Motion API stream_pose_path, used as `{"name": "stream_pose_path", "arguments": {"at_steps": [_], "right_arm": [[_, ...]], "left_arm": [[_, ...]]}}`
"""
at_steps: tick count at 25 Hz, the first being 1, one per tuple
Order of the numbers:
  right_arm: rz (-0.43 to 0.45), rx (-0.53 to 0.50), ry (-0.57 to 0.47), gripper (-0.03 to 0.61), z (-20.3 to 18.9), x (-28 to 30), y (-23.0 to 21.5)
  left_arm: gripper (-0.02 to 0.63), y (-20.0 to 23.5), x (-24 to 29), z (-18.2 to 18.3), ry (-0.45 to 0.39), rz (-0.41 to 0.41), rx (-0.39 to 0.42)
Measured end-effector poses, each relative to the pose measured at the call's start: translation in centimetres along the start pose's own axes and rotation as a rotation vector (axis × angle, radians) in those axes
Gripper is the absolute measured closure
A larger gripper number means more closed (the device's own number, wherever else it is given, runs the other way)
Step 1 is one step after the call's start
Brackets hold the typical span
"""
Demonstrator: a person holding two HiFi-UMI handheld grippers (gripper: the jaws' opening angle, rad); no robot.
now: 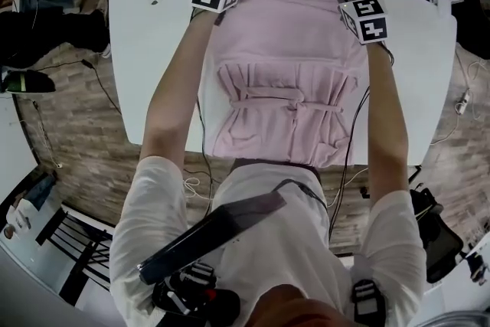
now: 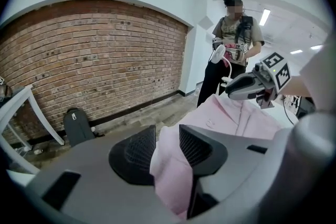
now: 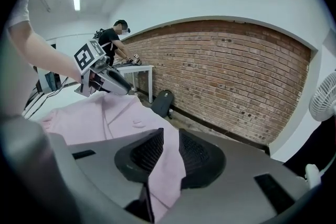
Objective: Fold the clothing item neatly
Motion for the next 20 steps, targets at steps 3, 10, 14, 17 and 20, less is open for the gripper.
{"name": "stream_pose_path", "arguments": {"at_steps": [3, 10, 14, 17, 20], "right_arm": [[-0.003, 0.006, 0.009, 0.494, -0.5, 0.6, -0.5], [-0.013, 0.013, 0.007, 0.485, -0.3, 1.5, -1.5], [-0.013, 0.01, 0.026, 0.485, -0.2, 2.3, -2.3], [-0.011, 0.015, 0.042, 0.485, -0.3, 2.8, -2.6], [-0.007, 0.033, 0.054, 0.485, -0.6, 3.3, -2.7]], "left_arm": [[0.494, 0.6, 0.8, -0.2, 0.017, -0.008, 0.006], [0.494, 1.1, 1.9, -0.6, 0.051, -0.032, 0.009], [0.494, 1.1, 2.2, -0.8, 0.071, -0.032, 0.008], [0.494, 1.2, 2.5, -0.7, 0.08, -0.03, 0.008], [0.494, 1.2, 2.8, -0.8, 0.097, -0.034, 0.013]]}}
Point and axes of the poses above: the fingertips, and each gripper's own axes: x forward along the fingers, y to its left, z out of its top, the point moved 10 cm from there along -x, backward along the fingers, and after that the axes turned 3 degrees about x, right-handed, at the moved point
